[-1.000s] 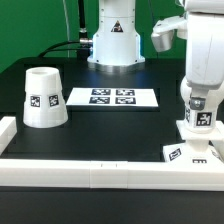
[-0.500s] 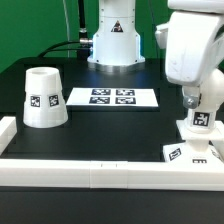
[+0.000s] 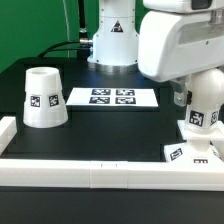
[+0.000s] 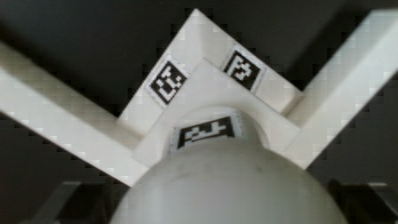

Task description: Assemble lamp

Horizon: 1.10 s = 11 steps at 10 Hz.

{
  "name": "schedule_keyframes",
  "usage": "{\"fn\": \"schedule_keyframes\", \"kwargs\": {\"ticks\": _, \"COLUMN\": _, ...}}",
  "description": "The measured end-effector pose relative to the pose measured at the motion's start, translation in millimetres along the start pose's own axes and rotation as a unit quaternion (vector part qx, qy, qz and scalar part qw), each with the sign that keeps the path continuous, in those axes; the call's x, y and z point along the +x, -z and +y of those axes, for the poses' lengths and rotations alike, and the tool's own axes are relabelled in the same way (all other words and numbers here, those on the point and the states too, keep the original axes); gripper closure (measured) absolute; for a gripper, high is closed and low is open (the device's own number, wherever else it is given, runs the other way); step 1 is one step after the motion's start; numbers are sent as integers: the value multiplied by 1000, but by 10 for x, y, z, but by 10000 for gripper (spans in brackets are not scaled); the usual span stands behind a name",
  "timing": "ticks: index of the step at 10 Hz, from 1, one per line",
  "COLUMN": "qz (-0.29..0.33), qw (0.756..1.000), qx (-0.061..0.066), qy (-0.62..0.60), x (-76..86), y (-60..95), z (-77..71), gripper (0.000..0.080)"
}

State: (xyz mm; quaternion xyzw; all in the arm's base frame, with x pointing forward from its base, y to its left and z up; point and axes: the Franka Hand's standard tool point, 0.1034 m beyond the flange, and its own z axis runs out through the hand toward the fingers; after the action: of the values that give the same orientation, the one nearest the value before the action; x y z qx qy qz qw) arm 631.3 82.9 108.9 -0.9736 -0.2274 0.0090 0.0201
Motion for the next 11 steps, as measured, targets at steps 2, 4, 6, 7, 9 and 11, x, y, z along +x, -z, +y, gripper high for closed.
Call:
{"fn": "schedule_keyframes", "kwargs": {"ticks": 2, "qz": 1, "qw": 997, "qx": 0, "qy": -71, "x": 8, "y": 4, "z": -7, "gripper": 223}}
{"fn": "schedule_keyframes", "kwargs": {"ticks": 4, "qz": 1, "qw": 992, "qx": 0, "qy": -126, "x": 13, "y": 6, "z": -11, "gripper": 223}}
{"fn": "schedule_keyframes", "kwargs": {"ticks": 6, "qz": 2, "qw": 983, "qx": 0, "qy": -185, "x": 17, "y": 9, "z": -16, "gripper": 223}}
{"fn": "schedule_keyframes", "kwargs": {"ticks": 7, "qz": 3, "qw": 978, "qx": 1, "qy": -209, "x": 21, "y": 12, "z": -21, "gripper": 223}}
{"fn": "schedule_keyframes", "kwargs": {"ticks": 9, "qz": 12, "qw": 948, "qx": 5, "qy": -317, "x": -11, "y": -2, "z": -53, "gripper": 223}}
{"fn": "schedule_keyframes", "kwargs": {"ticks": 11, "qz": 15, "qw": 917, "qx": 14, "qy": -399, "x": -26, "y": -26, "z": -96, "gripper": 223}}
